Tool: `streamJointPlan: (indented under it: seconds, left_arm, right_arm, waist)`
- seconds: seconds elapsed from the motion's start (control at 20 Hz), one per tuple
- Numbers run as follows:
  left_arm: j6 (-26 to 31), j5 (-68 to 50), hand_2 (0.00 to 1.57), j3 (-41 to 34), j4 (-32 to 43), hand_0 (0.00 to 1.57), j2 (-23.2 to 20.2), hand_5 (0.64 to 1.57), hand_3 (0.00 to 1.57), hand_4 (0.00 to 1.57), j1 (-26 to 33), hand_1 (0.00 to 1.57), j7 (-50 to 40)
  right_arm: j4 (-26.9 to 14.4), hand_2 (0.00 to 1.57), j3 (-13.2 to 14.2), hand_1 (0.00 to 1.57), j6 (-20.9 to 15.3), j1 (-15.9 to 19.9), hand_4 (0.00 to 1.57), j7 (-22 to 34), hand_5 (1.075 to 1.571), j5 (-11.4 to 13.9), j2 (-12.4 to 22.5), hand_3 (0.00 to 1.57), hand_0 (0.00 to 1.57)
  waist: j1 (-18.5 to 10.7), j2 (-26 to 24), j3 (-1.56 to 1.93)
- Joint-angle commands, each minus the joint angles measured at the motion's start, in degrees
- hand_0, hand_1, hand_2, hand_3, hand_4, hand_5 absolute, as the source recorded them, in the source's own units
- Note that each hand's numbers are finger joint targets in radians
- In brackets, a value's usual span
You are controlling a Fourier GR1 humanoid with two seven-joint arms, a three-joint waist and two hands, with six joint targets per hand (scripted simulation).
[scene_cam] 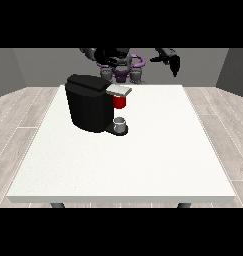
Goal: Insert the coffee pod into the coffee machine and close the lid
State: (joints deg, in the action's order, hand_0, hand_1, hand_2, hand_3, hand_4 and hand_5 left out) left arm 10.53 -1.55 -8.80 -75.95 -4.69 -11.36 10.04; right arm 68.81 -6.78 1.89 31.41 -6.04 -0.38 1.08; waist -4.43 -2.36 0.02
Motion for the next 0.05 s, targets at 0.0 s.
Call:
streamJointPlan:
  seconds: [0.0]
  left_arm:
    - [-0.6,-0.4,0.0,-0.1,-0.5,0.0,0.8,1.571,0.0,0.19,3.3,0.0,0.4]
  right_arm:
    - [2.1,0.0,-1.5,0.0,-0.4,-9.8,0.16,-3.6,1.571,-2.6,-1.0,0.0,0.0]
  waist:
    - [2.8,-2.8,-0.01]
